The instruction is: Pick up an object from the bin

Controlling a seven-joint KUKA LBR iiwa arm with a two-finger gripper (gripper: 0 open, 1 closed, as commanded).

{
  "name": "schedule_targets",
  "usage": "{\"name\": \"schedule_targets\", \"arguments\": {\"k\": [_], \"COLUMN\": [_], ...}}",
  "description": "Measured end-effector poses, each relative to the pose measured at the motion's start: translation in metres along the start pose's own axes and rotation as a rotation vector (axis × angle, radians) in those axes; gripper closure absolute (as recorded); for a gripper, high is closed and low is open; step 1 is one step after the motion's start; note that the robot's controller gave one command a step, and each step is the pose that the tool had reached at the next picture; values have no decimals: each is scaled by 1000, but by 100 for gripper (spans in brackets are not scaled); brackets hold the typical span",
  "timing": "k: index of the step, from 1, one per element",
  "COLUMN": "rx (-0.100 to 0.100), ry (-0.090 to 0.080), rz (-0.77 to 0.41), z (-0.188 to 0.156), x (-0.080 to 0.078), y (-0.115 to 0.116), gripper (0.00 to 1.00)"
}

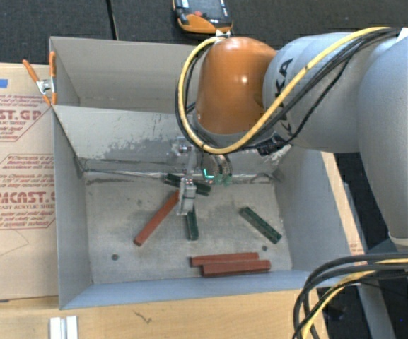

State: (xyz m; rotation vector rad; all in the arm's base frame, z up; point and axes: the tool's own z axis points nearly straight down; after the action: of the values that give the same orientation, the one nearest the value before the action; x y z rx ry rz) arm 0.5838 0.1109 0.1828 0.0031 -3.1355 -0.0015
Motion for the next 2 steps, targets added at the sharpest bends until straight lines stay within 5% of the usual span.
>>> {"name": "schedule_targets", "arguments": {"k": [1,2], "rx": [-1,1], "ry": [-8,-11], "rz": [1,-120], "z": [-5,44], "x": [-2,3], "y": [-1,8], "gripper": [0,0]}}
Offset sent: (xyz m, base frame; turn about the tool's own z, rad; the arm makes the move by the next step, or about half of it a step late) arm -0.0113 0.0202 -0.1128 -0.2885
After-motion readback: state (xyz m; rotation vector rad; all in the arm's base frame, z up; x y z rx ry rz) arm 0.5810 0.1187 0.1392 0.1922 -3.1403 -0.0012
